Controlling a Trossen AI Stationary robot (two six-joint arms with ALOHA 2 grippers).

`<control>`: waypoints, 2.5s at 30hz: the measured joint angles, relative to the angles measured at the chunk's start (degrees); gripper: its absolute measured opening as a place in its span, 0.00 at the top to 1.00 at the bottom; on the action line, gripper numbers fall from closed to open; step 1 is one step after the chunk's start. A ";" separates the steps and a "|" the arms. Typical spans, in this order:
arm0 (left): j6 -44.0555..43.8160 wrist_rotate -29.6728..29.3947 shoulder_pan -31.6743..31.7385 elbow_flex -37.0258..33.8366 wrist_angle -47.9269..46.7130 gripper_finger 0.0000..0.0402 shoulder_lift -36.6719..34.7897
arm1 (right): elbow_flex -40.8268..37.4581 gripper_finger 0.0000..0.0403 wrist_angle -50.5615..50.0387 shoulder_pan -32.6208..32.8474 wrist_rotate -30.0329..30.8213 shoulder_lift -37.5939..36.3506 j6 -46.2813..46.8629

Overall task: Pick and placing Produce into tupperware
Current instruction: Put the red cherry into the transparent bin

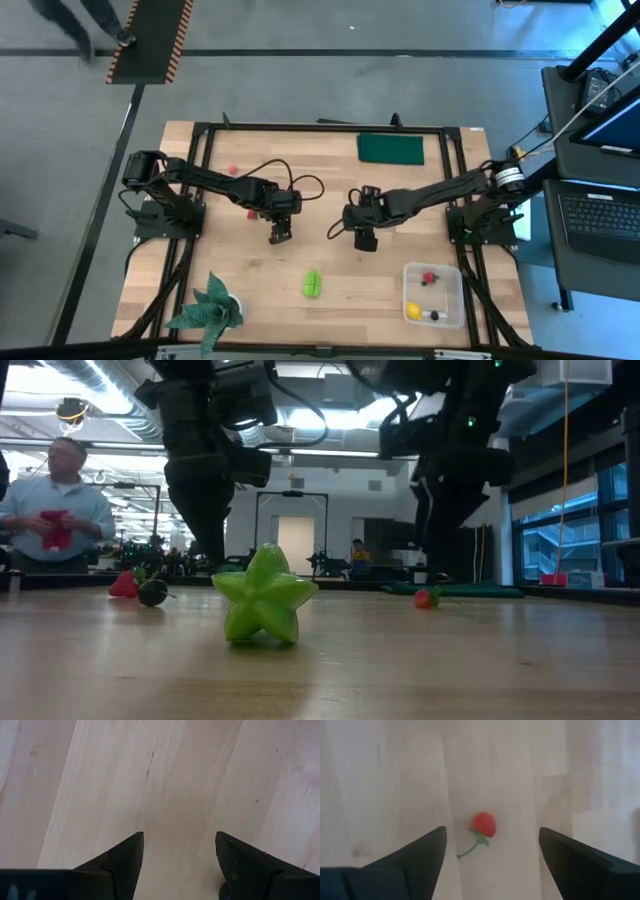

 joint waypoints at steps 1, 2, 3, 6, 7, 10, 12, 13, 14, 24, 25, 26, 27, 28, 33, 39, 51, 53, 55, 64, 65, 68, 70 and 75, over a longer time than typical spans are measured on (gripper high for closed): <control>-0.02 0.00 0.00 0.00 0.00 0.41 0.00 | 0.00 0.21 0.21 -0.10 -0.32 0.59 -0.06; -0.14 0.00 0.00 0.00 0.00 0.41 0.00 | 0.00 0.21 0.22 -0.10 -0.45 1.20 -0.16; -0.37 0.02 0.00 0.00 -0.02 0.41 0.00 | -0.02 0.21 0.23 -0.10 -0.50 1.89 -0.28; -0.42 0.46 -0.01 0.00 -0.06 0.41 0.00 | -0.02 0.21 0.70 -0.28 -0.62 3.70 -0.35; -0.43 0.80 -0.04 0.00 -0.02 0.41 0.00 | -0.03 0.21 0.92 -0.28 -0.63 4.24 -0.50; -0.41 1.79 -0.05 0.00 -0.04 0.41 0.00 | -0.04 0.21 1.22 -0.32 -0.63 5.76 -1.96; -0.41 1.95 -0.15 0.00 -0.05 0.41 0.00 | -0.04 0.21 1.37 -0.35 -1.14 6.76 -3.01; -0.39 1.96 -0.15 0.00 -0.04 0.41 0.00 | -0.04 0.21 1.37 -0.44 -1.91 7.17 -3.21; -0.39 1.97 -0.15 0.00 -0.04 0.41 0.00 | -0.07 0.21 1.38 -0.55 -2.55 7.59 -3.36; -0.37 1.95 -0.15 0.00 -0.09 0.41 0.00 | -0.09 0.21 3.75 -3.70 -8.99 9.44 -6.07; -0.37 1.95 -0.15 0.00 -0.09 0.41 0.00 | -0.09 0.21 3.75 -4.23 -9.89 9.44 -6.05; -0.37 1.95 -0.15 0.00 -0.09 0.41 0.00 | -0.09 0.21 3.69 -4.69 -10.80 9.44 -6.06; -0.37 1.95 -0.15 0.00 -0.09 0.41 0.00 | -0.09 0.21 3.53 -5.18 -11.63 9.44 -6.08; -0.37 1.95 -0.15 0.00 -0.09 0.41 0.00 | -0.09 0.21 3.40 -5.71 -12.56 9.44 -6.12; -0.37 1.95 -0.15 0.00 -0.10 0.41 0.00 | -0.09 0.21 2.54 -7.90 -15.25 9.44 -6.08; -0.35 1.95 -0.15 0.00 -0.11 0.41 0.00 | -0.09 0.29 2.55 -9.03 -17.11 9.44 -6.40; -0.35 1.95 -0.15 0.00 -0.09 0.41 0.00 | -0.09 0.52 4.61 -9.00 -16.08 9.46 -7.06; -0.35 1.95 -0.15 0.00 -0.09 0.41 0.00 | -0.09 0.56 3.97 -9.00 -16.08 9.46 -7.41; -0.35 1.95 -0.16 0.00 -0.09 0.41 0.00 | -0.09 0.59 2.98 -9.00 -16.08 9.47 -7.65; -0.35 1.95 -0.17 0.00 -0.09 0.41 0.00 | -0.09 0.65 2.32 -9.00 -16.08 9.48 -7.58; -0.35 1.95 -0.17 0.00 -0.09 0.41 0.00 | -0.09 0.66 2.16 -9.00 -16.08 9.48 -7.59; -0.35 1.95 -0.17 0.00 -0.09 0.41 0.00 | -0.09 0.67 2.09 -9.00 -16.08 9.48 -7.58; -0.35 1.94 -0.17 0.00 -0.09 0.41 0.00 | -0.09 0.68 2.09 -9.00 -16.08 9.48 -7.55; -0.35 1.95 -0.17 0.00 -0.09 0.41 0.00 | -0.07 0.70 1.96 -9.00 -16.12 9.48 -6.01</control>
